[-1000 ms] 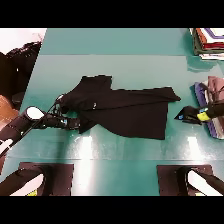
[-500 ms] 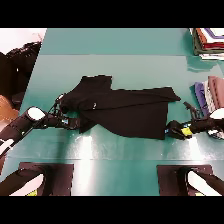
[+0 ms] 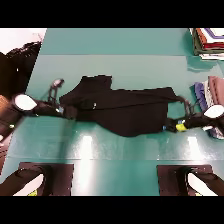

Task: Fold the shirts.

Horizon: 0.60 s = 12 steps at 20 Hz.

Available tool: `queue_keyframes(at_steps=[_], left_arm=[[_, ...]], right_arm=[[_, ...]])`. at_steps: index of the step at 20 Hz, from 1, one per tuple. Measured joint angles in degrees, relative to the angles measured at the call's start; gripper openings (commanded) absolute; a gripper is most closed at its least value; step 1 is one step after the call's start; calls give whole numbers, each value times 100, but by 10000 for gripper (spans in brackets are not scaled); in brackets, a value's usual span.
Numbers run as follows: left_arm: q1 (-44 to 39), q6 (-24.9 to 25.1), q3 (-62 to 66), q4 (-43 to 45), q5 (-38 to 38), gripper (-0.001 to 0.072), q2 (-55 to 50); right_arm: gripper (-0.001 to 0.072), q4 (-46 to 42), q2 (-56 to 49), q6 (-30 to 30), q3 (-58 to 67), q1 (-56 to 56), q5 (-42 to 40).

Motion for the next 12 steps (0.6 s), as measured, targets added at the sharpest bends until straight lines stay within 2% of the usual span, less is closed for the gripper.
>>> queue_keyframes(at_steps=[5,9,12], left_arm=[[2,-356,2782,1019,-330,30,798],[0,-444,5252,1241,-476,29,1012],[0,-516,6631,1309,-437,29,1062]], right_arm=[[10,20,981,2,2420,-188,-227],[10,39,1495,2,4385,-647,-356],[10,68,1722,2,5392,-1117,-310]])
